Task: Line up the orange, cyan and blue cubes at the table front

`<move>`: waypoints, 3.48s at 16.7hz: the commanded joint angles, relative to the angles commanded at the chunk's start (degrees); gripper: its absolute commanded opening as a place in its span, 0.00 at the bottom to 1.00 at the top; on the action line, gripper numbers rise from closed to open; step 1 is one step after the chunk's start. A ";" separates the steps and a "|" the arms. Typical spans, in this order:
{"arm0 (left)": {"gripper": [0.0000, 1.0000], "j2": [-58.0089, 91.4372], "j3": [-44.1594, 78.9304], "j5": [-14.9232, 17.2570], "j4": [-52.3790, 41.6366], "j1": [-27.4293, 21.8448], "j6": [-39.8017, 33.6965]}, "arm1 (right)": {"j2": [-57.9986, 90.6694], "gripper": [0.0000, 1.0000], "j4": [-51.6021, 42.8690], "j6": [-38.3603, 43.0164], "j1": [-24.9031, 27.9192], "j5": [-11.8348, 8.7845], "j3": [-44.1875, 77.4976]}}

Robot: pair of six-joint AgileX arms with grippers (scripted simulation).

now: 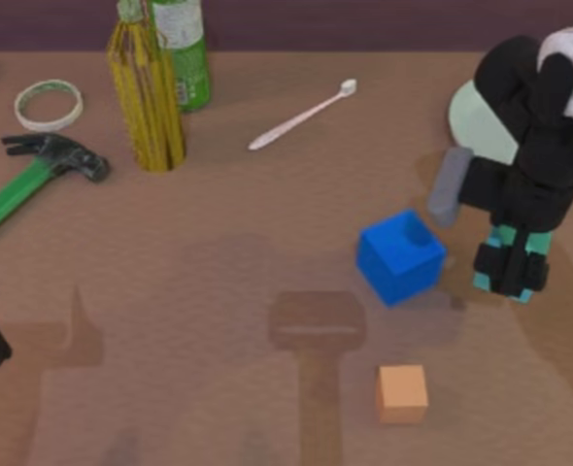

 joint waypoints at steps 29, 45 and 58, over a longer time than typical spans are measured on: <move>1.00 0.00 0.00 0.00 0.00 0.00 0.00 | 5.73 0.00 9.33 9.08 32.77 0.15 -3.18; 1.00 0.00 0.00 0.00 0.00 0.00 0.00 | 5.76 0.98 9.37 9.08 32.77 0.15 -3.21; 1.00 0.00 0.00 0.00 0.00 0.00 0.00 | 4.17 1.00 5.05 9.05 32.79 0.10 -0.53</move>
